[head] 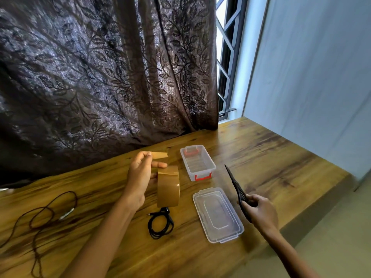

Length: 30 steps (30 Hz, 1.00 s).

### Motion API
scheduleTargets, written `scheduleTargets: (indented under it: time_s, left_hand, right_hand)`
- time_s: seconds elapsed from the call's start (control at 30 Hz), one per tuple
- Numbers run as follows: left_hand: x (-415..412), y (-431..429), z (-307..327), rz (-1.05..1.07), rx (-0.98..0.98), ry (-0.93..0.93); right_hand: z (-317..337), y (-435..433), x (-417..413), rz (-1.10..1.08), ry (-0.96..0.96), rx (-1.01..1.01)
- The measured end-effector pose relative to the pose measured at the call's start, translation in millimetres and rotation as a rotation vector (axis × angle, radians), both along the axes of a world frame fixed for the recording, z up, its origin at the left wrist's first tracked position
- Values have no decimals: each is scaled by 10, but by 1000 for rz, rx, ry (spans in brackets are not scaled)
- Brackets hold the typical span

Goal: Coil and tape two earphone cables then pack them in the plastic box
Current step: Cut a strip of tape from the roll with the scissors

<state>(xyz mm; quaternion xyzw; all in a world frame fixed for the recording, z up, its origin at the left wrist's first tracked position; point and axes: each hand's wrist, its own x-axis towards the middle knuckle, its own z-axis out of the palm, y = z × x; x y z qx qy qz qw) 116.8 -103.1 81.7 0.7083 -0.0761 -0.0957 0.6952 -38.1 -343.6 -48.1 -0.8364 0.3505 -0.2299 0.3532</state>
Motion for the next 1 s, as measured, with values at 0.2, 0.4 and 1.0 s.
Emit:
scheduleTargets:
  time_s: [0.2, 0.4, 1.0]
  left_hand:
    - [-51, -3, -6, -28, -16, 41]
    - [-88, -6, -39, -37, -24, 65]
    - [-176, -72, -163, -38, -42, 78]
  right_hand:
    - [-162, -55, -28, -107, 181, -134]
    - [-294, -106, -9, -106, 191, -215]
    - [707, 990, 297, 567, -198, 438]
